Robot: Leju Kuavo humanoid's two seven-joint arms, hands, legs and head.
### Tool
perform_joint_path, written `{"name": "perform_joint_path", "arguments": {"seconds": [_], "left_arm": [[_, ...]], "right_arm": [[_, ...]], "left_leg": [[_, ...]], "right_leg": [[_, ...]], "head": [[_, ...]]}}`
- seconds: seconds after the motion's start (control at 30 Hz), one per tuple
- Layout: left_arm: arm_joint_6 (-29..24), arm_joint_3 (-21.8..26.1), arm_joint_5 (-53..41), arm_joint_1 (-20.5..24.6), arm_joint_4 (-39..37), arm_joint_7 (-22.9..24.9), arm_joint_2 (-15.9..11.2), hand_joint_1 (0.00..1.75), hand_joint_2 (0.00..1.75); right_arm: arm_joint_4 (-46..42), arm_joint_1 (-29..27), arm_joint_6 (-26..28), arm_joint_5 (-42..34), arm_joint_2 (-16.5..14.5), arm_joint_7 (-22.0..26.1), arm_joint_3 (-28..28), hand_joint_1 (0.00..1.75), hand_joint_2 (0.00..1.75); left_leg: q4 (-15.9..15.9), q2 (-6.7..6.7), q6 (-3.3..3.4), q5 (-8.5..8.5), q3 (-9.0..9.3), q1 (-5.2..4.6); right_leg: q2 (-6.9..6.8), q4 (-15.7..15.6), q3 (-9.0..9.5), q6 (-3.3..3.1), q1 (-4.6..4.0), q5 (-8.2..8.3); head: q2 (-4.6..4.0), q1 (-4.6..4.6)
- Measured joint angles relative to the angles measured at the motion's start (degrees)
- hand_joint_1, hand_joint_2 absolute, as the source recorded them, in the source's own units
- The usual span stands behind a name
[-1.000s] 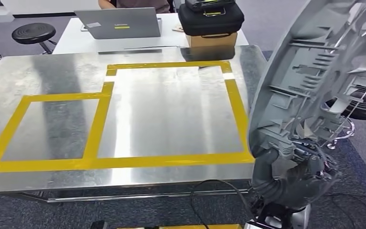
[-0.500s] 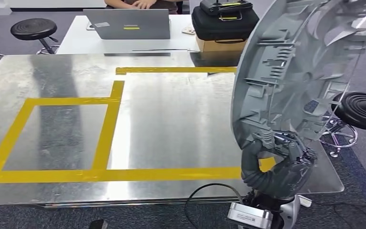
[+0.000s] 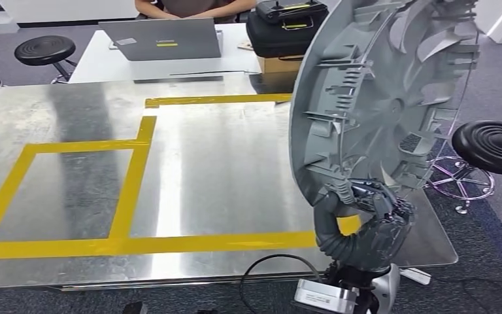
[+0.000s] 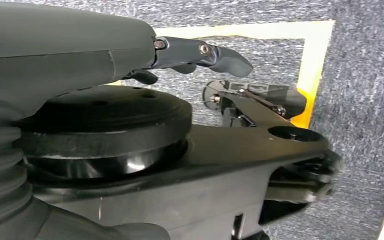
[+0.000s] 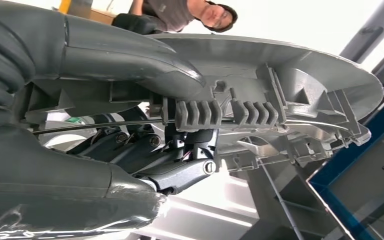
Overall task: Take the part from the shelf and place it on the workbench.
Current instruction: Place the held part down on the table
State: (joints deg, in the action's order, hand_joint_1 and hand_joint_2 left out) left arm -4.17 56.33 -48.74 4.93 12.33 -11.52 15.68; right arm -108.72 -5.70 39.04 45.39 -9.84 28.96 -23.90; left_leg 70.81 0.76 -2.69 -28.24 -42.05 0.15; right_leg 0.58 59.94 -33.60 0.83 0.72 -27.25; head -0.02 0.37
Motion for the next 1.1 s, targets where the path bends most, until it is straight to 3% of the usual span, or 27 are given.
{"name": "perform_joint_path", "arguments": {"seconds": [0.03,0.1,0.17,0.27,0.33,0.4,0.43,0.47,0.5,0.57,0.63,0.73,0.8,0.9,0.93,1.0,1.07,1.1], "left_arm": [[0.02,0.0,-0.15,0.02,0.0,-0.02,-0.03,0.0,1.75],[0.24,-0.01,-0.55,0.14,0.0,-0.08,-0.03,0.0,1.75],[0.6,-0.03,-0.93,0.25,0.0,-0.14,-0.01,0.0,1.75],[0.87,-0.04,-1.1,0.22,0.0,-0.17,0.02,0.0,1.75],[0.95,-0.04,-1.27,0.25,0.0,-0.18,0.03,0.0,1.75],[1.19,-0.09,-1.83,0.24,0.0,-0.18,-0.01,0.0,1.75],[1.42,-0.13,-2.26,0.23,0.0,-0.18,-0.03,0.0,1.75],[1.72,-0.19,-2.75,0.23,0.0,-0.17,-0.05,0.0,1.75],[2.06,-0.29,-3.29,0.26,0.0,-0.17,-0.06,0.0,1.75],[2.73,-0.69,-4.38,0.39,0.01,-0.03,-0.07,0.0,1.75],[3.23,-1.34,-5.41,0.69,0.01,0.4,-0.09,0.0,1.75],[3.69,-2.18,-6.49,1.07,0.01,1.11,-0.13,0.0,1.75],[3.96,-2.78,-6.99,1.27,0.02,1.42,-0.16,0.0,1.75],[4.26,-3.36,-7.61,1.75,0.02,1.79,-0.2,0.0,1.75],[4.29,-3.53,-7.71,1.84,0.02,1.87,-0.22,0.0,1.75],[4.3,-3.97,-7.77,1.93,0.02,1.97,-0.28,0.0,1.75],[4.32,-4.33,-7.8,2.03,0.02,1.99,-0.32,0.0,1.75],[4.34,-4.42,-7.83,2.11,0.02,2.0,-0.29,0.0,1.75]], "right_arm": [[0.13,0.13,-0.07,-0.31,0.25,-0.64,-0.34,1.75,1.75],[0.49,0.91,-0.66,-2.19,1.14,-2.4,-1.36,1.75,1.75],[1.13,2.09,-1.69,-4.83,2.39,-3.99,-2.23,1.75,1.75],[2.17,2.99,-2.63,-6.57,3.86,-4.91,-2.94,1.75,1.75],[2.65,3.51,-3.4,-7.1,4.59,-5.4,-3.5,1.75,1.75],[3.67,4.72,-6.06,-7.47,5.41,-7.02,-3.71,1.75,1.75],[4.77,5.66,-8.31,-7.51,5.87,-8.19,-3.66,1.75,1.75],[6.36,6.8,-11.1,-7.56,6.36,-9.37,-3.44,1.75,1.75],[8.38,8.15,-14.16,-7.67,6.82,-10.24,-3.05,1.75,1.75],[13.57,11.43,-20.43,-8.05,7.57,-10.98,-1.87,1.75,1.75],[19.64,14.72,-25.52,-8.1,8.05,-11.06,-0.91,1.75,1.75],[28.04,18.48,-29.57,-7.51,8.24,-11.08,-0.21,1.75,1.75],[32.64,21.07,-30.62,-6.62,8.25,-11.07,0.12,1.75,1.75],[39.02,24.31,-31.56,-5.46,8.24,-11.12,0.37,1.75,1.75],[41.07,25.01,-31.81,-5.26,8.22,-11.1,0.38,1.75,1.75],[44.43,26.07,-32.05,-5.08,8.18,-11.03,0.37,1.75,1.75],[46.48,27.07,-32.11,-5.04,8.13,-10.98,0.37,1.75,1.75],[47.25,27.59,-32.12,-5.04,8.1,-10.98,0.38,1.75,1.75]], "left_leg": [[-3.6,-0.05,0.09,2.09,1.77,0.01],[-10.07,-0.07,0.44,4.18,5.08,-0.03],[-12.2,-0.01,1.04,3.92,6.08,-0.16],[-12.58,0.05,2.21,3.96,6.25,0.04],[-12.7,0.06,2.74,3.96,6.41,0.14],[-12.68,0.02,2.98,3.83,6.48,0.05],[-12.68,0.0,3.04,3.77,6.56,0.01],[-12.67,-0.01,3.06,3.7,6.69,-0.01],[-12.67,-0.01,3.03,3.63,6.88,-0.02],[-12.63,0.01,2.76,3.46,7.2,-0.11],[-12.59,0.07,2.23,3.5,7.16,-0.27],[-12.72,0.19,1.32,3.73,6.92,-0.14],[-10.7,0.12,0.7,2.37,5.93,-0.11],[-1.2,0.03,0.01,-1.85,1.05,-0.02],[1.21,0.02,-0.08,-2.35,-0.35,0.01],[0.79,0.01,-0.12,-0.56,-0.56,0.05],[-5.5,-0.08,-0.15,3.11,2.52,0.22],[-8.82,-0.07,-0.06,4.16,4.17,0.32]], "right_leg": [[0.07,0.0,0.15,0.15,0.01,-0.12],[0.27,0.1,0.27,0.69,-0.2,-0.44],[0.39,-0.07,0.28,1.3,-0.39,-0.59],[0.19,0.51,0.13,2.2,-0.3,-1.39],[-0.02,5.3,-2.17,2.56,-0.29,-4.03],[-0.06,12.59,-6.06,2.71,-0.29,-6.84],[-0.07,14.69,-7.38,2.74,-0.3,-7.05],[-0.07,14.77,-7.73,2.72,-0.3,-6.17],[-0.08,12.58,-6.95,2.64,-0.3,-4.31],[-0.09,4.93,-3.46,2.43,-0.32,-0.36],[-0.09,0.27,-1.31,2.06,-0.44,1.18],[-0.13,-0.3,-1.33,1.17,-0.59,1.46],[-0.15,-0.59,-1.22,0.53,-0.34,1.76],[-0.17,-0.69,-1.13,0.03,-0.17,1.83],[-0.18,-0.68,-1.11,0.0,-0.17,1.8],[-0.18,-0.67,-1.04,0.04,-0.12,1.73],[-0.12,-0.65,-0.93,0.36,-0.12,1.6],[-0.05,-0.51,-0.98,0.66,-0.24,1.47]], "head": [[0.0,-0.02],[0.0,-0.09],[0.0,-0.05],[0.01,0.23],[0.01,0.59],[0.0,0.8],[0.0,0.81],[0.0,0.85],[0.0,0.85],[0.0,0.85],[0.0,0.78],[0.0,0.77],[0.0,0.61],[0.0,0.4],[0.0,0.39],[0.0,0.4],[0.0,0.4],[0.0,0.33]]}}
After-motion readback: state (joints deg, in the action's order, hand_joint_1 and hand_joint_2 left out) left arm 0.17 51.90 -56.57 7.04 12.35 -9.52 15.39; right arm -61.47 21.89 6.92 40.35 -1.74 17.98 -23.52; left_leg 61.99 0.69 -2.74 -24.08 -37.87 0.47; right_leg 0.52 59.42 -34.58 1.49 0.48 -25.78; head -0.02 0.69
